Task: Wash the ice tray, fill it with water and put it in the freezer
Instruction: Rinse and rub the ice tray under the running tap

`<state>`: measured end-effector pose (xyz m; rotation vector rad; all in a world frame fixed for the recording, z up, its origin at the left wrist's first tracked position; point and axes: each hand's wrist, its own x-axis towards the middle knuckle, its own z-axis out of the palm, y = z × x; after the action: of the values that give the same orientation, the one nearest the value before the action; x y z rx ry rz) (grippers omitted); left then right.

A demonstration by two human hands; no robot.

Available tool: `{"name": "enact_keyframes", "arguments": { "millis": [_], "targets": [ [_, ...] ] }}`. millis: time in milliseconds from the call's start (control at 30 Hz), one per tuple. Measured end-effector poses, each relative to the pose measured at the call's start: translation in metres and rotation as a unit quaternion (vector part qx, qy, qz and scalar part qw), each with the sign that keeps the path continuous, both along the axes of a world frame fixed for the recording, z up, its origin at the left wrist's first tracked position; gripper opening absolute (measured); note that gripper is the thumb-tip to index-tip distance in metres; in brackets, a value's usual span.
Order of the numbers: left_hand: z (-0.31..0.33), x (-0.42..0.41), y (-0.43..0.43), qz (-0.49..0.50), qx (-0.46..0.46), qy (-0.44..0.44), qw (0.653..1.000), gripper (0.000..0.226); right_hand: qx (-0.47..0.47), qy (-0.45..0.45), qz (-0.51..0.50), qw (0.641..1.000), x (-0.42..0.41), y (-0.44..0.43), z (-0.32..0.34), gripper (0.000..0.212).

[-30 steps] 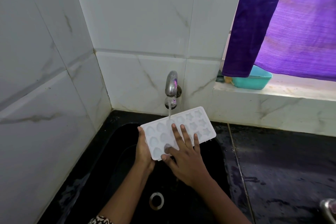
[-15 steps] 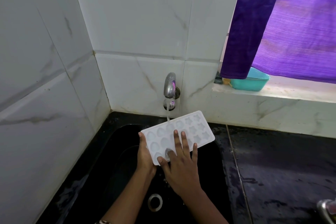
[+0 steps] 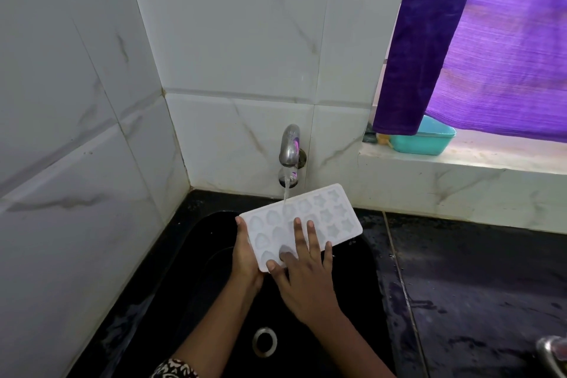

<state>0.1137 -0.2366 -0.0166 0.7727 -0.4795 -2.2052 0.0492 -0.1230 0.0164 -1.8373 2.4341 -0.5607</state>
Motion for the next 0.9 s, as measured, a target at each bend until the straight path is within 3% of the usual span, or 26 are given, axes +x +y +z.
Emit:
{"name": "enact_keyframes", "arguments": {
  "millis": [100,267,400,533,733,900],
  "targets": [
    [-0.004,0.0,0.003,-0.026,0.0,0.012,1.0,0.086,-0.006,0.01,0.028,1.0,-0.009,0.008,0.002,0.051],
    [-0.004,-0.005,0.008,-0.087,0.018,0.016,0.996,0.085,-0.049,-0.077,-0.009,0.996,-0.019,0.028,-0.002,0.029],
    [-0.006,-0.012,0.01,-0.114,0.011,-0.004,0.993,0.084,-0.002,-0.041,-0.018,0.999,-0.03,0.026,-0.002,0.035],
    [-0.006,-0.019,0.012,-0.138,0.013,-0.011,0.99,0.08,-0.036,-0.021,-0.015,0.999,-0.039,0.006,0.008,0.036],
    [0.0,-0.022,0.012,-0.124,-0.017,0.0,0.992,0.07,-0.008,0.063,0.013,0.998,-0.031,-0.028,0.016,0.041],
    [0.006,-0.018,0.007,-0.134,-0.031,-0.002,0.99,0.07,-0.053,0.082,0.006,0.995,-0.032,-0.031,0.016,0.03]
  ]
}}
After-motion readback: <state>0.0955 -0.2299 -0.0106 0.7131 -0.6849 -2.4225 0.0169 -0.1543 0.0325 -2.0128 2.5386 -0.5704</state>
